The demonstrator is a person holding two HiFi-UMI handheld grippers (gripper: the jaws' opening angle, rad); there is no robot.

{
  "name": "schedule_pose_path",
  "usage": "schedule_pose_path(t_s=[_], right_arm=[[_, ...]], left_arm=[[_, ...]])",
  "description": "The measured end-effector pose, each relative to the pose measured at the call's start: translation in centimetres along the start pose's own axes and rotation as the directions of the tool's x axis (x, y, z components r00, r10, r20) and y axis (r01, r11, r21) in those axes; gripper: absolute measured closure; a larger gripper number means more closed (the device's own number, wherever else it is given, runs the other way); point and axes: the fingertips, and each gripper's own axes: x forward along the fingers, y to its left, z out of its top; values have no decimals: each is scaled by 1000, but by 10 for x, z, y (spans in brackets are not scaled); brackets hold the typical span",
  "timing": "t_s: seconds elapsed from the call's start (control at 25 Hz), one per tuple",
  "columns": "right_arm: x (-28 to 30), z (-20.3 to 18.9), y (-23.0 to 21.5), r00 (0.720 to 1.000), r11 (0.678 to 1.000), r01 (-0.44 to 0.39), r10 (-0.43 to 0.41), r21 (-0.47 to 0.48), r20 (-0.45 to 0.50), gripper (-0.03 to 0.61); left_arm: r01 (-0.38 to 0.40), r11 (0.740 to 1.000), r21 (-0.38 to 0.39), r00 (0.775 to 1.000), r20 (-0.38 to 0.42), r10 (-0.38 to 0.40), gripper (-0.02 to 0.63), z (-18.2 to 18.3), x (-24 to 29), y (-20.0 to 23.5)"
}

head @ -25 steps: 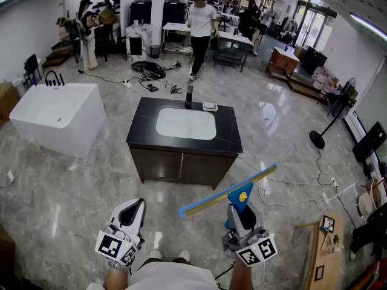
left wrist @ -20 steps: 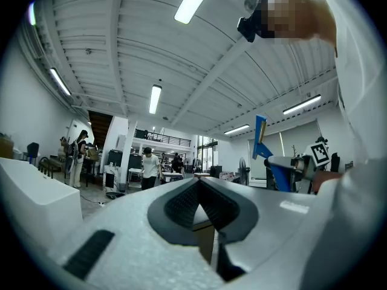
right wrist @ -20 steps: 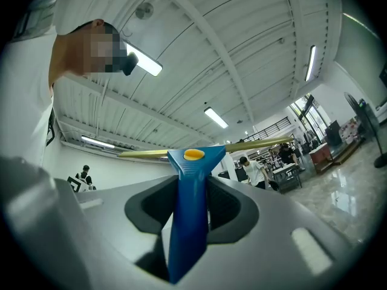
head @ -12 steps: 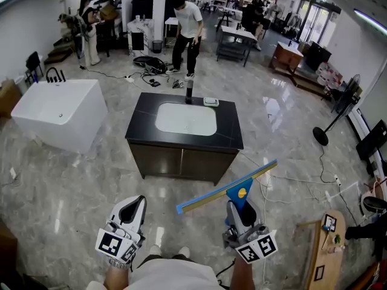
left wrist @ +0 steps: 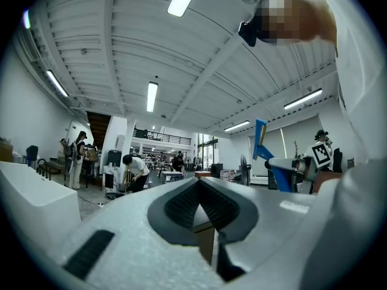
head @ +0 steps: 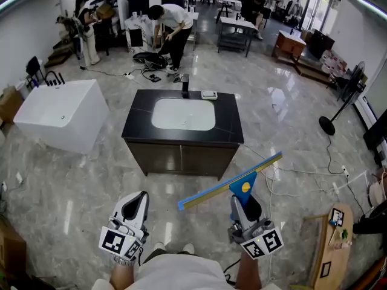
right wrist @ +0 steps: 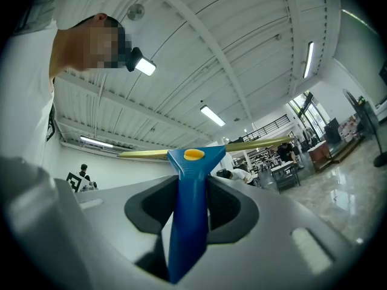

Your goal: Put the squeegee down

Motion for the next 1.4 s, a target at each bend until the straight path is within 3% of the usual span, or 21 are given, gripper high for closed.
schedule_pose_path(t_s=[0.36, 0.64, 1.0, 1.12, 1.28, 1.4], right_arm=[[16, -8, -37, 1000, 1000, 11, -10, 13, -10, 431], [65, -18, -59, 1000, 1000, 17, -17, 22, -16, 431], [206, -40, -88, 999, 999, 33, -33, -1, -40, 431], [265, -50, -90, 999, 1000, 28, -28, -13, -42, 431], [319, -59, -95, 999, 999, 22, -24, -33, -39, 431], [346, -70, -107, 998, 998, 20, -24, -55, -64, 431]], left_arm=[[3, 1000, 4, 1000, -14, -3, 611, -9, 42, 4], [20, 1000, 1, 1000, -17, -20, 611, -10, 88, 42], [45, 998, -38, 999, -16, -46, 611, -15, 170, 161], [93, 996, -11, 996, -17, -93, 611, -13, 198, 204], [97, 995, 6, 995, -5, -97, 611, -4, 233, 253], [120, 993, 17, 993, -11, -120, 611, -4, 258, 272]])
